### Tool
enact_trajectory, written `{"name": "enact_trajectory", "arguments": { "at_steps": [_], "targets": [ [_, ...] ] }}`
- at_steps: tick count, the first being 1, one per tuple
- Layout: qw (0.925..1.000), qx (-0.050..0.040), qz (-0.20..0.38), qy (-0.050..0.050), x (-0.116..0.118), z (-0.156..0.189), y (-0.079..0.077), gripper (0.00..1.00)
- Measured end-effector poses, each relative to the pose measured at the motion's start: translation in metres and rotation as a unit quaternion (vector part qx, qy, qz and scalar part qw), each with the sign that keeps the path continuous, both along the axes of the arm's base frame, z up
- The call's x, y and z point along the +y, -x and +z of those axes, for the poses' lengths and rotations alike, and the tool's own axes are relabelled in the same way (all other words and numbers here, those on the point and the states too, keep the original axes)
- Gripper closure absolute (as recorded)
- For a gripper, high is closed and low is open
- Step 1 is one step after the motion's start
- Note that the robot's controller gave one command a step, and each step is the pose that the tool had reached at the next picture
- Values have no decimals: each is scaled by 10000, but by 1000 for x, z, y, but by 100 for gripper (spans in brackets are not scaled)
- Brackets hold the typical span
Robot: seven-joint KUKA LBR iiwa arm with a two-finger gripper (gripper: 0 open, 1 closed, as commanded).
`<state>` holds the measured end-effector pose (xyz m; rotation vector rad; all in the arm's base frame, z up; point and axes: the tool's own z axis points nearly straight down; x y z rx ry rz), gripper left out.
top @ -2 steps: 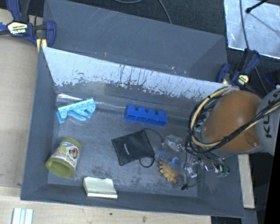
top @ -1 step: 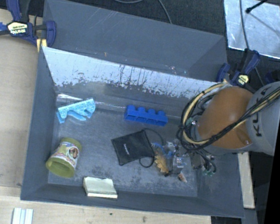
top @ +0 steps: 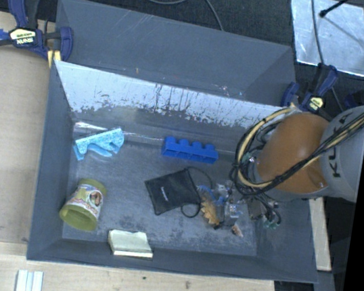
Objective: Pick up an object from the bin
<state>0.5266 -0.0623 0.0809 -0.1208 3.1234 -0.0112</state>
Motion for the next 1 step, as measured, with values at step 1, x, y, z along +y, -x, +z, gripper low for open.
{"name": "enact_trajectory", "arguments": {
  "at_steps": [1],
  "targets": [
    [10000, -17, 5, 2, 4, 129, 5, 100]
  ]
}}
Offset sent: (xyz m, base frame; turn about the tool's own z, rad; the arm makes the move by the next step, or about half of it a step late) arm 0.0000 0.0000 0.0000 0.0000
